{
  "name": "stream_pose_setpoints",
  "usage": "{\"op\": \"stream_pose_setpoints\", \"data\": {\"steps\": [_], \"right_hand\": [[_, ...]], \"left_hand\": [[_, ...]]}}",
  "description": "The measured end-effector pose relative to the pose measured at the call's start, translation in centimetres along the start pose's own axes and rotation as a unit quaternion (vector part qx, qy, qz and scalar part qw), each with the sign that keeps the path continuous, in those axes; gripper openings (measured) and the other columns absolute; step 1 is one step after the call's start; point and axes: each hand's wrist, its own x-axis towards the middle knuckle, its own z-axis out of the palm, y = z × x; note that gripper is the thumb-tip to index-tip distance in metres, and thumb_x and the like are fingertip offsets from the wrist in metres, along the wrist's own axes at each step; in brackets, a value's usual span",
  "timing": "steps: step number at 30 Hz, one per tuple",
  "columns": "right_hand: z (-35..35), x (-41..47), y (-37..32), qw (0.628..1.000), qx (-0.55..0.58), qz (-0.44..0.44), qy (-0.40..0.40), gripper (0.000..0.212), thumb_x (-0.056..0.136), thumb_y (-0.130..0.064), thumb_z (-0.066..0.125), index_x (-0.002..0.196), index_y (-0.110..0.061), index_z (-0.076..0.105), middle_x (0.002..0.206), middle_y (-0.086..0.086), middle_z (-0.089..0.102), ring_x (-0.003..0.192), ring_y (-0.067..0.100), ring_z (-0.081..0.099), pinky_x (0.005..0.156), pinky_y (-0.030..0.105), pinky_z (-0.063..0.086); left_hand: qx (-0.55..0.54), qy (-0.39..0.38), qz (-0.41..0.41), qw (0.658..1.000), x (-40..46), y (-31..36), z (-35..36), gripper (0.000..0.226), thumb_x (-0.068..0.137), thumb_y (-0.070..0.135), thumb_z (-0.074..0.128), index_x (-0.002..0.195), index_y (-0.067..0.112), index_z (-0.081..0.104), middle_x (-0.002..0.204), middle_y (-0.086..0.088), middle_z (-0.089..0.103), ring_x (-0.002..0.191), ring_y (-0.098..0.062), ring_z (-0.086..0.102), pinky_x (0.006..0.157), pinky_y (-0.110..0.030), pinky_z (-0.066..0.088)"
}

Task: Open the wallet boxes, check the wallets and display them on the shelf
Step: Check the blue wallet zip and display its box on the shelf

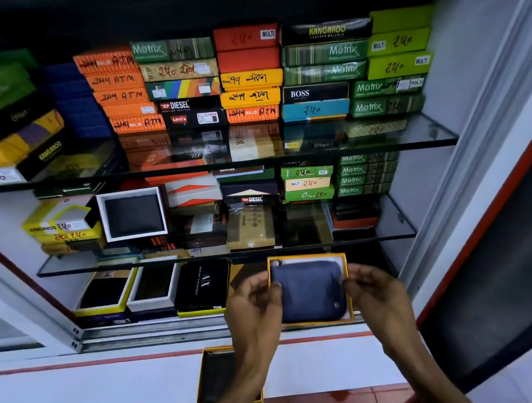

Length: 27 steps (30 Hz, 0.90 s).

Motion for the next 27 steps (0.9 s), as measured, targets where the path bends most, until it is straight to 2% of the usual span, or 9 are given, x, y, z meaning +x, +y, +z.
{"op": "stream_pose_setpoints", "data": {"steps": [3,6,8,10,13,18,22,25,27], "right_hand": [[0.6,2.2,-3.6,0.999,0.031,-0.041,0.014,0.017,0.084,-0.013,0.071,0.096,-0.024,0.071,0.086,-0.011,0.074,0.076,-0.002,0.069,0.073,0.020,0.053],[1.2,5.4,-6.1,0.995,0.046,-0.081,0.033,0.019,0.085,-0.013,0.069,0.100,-0.024,0.070,0.087,-0.010,0.074,0.076,0.001,0.068,0.072,0.016,0.052],[1.9,8.2,-7.1,0.995,0.035,-0.089,0.037,0.025,0.085,-0.014,0.068,0.109,-0.018,0.071,0.096,-0.003,0.076,0.084,0.008,0.069,0.075,0.023,0.053],[2.6,11.0,-7.6,0.996,0.007,-0.080,0.035,0.032,0.083,-0.018,0.068,0.115,-0.019,0.069,0.104,0.003,0.075,0.087,0.012,0.067,0.079,0.031,0.056],[3.5,14.0,-8.0,0.997,-0.016,-0.059,0.040,0.035,0.084,-0.019,0.067,0.119,-0.019,0.066,0.112,0.008,0.073,0.084,0.014,0.063,0.078,0.032,0.052],[4.8,16.5,-7.2,0.998,-0.050,-0.030,0.022,0.039,0.086,-0.016,0.067,0.124,-0.012,0.062,0.119,0.009,0.069,0.091,0.017,0.061,0.087,0.034,0.052],[4.8,16.6,-6.1,0.998,-0.051,-0.023,0.001,0.043,0.084,-0.015,0.069,0.126,-0.015,0.059,0.122,0.010,0.069,0.105,0.027,0.067,0.084,0.034,0.055],[5.2,13.9,-5.6,0.995,-0.030,-0.079,0.048,0.048,0.085,-0.012,0.069,0.131,-0.011,0.055,0.129,0.008,0.063,0.110,0.021,0.063,0.089,0.032,0.053],[6.1,10.6,-4.6,0.988,0.008,-0.134,0.073,0.041,0.085,-0.007,0.066,0.126,-0.012,0.060,0.121,0.008,0.066,0.096,0.015,0.064,0.079,0.023,0.052]], "left_hand": [[-0.057,0.005,0.039,0.998,1.9,3.1,-0.2,0.024,0.085,0.011,0.066,0.107,0.019,0.069,0.092,0.010,0.072,0.079,0.015,0.064,0.063,-0.001,0.048],[-0.082,-0.008,0.056,0.995,4.8,5.4,0.4,0.029,0.084,0.008,0.064,0.111,0.019,0.068,0.095,0.007,0.073,0.087,0.002,0.068,0.068,-0.007,0.051],[-0.083,-0.032,0.057,0.994,7.3,6.5,1.3,0.035,0.084,0.005,0.061,0.116,0.015,0.066,0.098,0.003,0.074,0.085,-0.001,0.068,0.074,-0.013,0.053],[-0.085,-0.072,0.036,0.993,9.7,7.5,2.4,0.038,0.084,0.003,0.059,0.121,0.012,0.062,0.098,0.003,0.073,0.077,0.004,0.066,0.065,-0.007,0.051],[-0.056,-0.111,0.007,0.992,12.2,8.2,3.8,0.047,0.084,0.004,0.058,0.128,0.019,0.056,0.107,-0.003,0.072,0.078,-0.003,0.063,0.054,-0.007,0.047],[-0.012,-0.156,-0.023,0.987,15.6,6.8,5.1,0.067,0.064,0.017,0.059,0.130,0.025,0.056,0.099,-0.004,0.072,0.083,-0.017,0.064,0.078,-0.030,0.054],[-0.006,-0.196,-0.034,0.980,16.1,5.5,4.2,0.077,0.064,0.014,0.063,0.138,0.025,0.048,0.128,-0.001,0.064,0.117,-0.015,0.059,0.105,-0.039,0.048],[-0.041,-0.167,-0.016,0.985,14.9,4.7,2.0,0.068,0.077,0.002,0.065,0.141,0.012,0.045,0.128,-0.007,0.062,0.106,-0.013,0.061,0.102,-0.033,0.048],[-0.050,-0.127,0.013,0.991,13.5,3.2,0.0,0.052,0.083,-0.004,0.061,0.133,0.007,0.053,0.120,-0.005,0.064,0.102,-0.014,0.062,0.096,-0.029,0.048]]}}
